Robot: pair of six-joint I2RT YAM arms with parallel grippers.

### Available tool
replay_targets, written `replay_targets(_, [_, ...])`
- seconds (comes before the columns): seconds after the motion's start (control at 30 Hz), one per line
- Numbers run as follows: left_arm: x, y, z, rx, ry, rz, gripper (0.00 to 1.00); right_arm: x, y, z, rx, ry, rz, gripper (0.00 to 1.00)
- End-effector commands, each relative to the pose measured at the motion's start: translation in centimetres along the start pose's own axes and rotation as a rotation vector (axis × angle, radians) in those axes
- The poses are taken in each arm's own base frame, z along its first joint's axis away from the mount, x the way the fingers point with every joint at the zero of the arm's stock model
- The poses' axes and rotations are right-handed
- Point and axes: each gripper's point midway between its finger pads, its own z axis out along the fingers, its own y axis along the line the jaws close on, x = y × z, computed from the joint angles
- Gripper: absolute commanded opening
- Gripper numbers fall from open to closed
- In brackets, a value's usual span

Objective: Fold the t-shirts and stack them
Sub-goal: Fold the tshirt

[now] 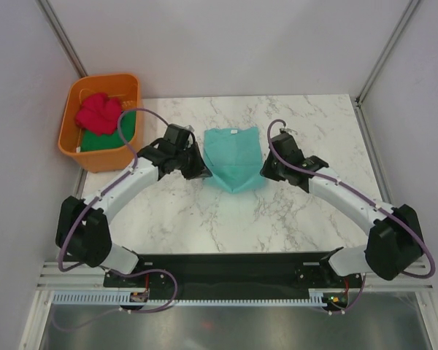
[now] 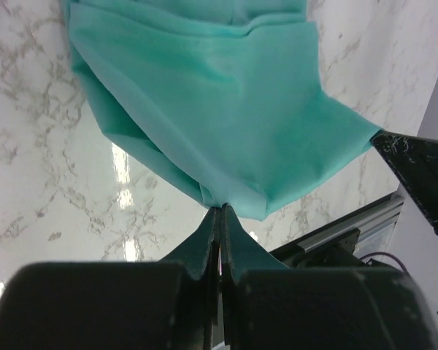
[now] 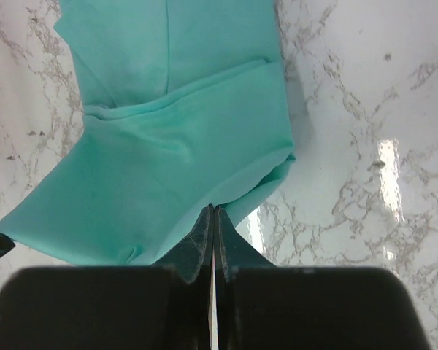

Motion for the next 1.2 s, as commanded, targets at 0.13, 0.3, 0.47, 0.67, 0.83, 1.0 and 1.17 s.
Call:
replay_targets(0.13, [-8.3, -2.6, -0.6, 0.063, -0.109, 0.019, 0.02, -7.3, 2.7, 1.3, 0.0, -0.11, -0.051, 0.0])
replay_targets(0.3, [-12.6, -3.9, 1.5, 0.074, -0.138, 0.053, 0.02, -11.2, 3.6, 3.3, -0.008, -0.133, -0.044, 0.0])
replay_targets(0.47, [-17.2, -4.5, 3.3, 0.082, -0.191, 0.045, 0.02, -14.4, 4.1, 6.8, -0.026, -0.134, -0.032, 0.0])
replay_targets(0.67, [-21.8, -4.0, 7.0, 0.065, -0.236, 0.053, 0.02, -17.1, 4.5, 11.9, -0.085, -0.124, -0.017, 0.0])
replay_targets(0.83, [-24.6, -2.8, 11.0, 0.054, -0.252, 0.05, 0.02, -18.0, 4.7, 16.4, -0.119, -0.11, -0.021, 0.0])
replay_targets(1.0, [-26.9, -0.8, 12.7, 0.018, -0.294, 0.02, 0.02, -18.8, 3.6, 19.0, -0.088, -0.137, -0.038, 0.0])
replay_targets(1.17, [-28.8, 0.8, 14.5, 0.003, -0.325, 0.024, 0.02, -20.0, 3.0, 20.5, -0.078, -0.167, -0.051, 0.0])
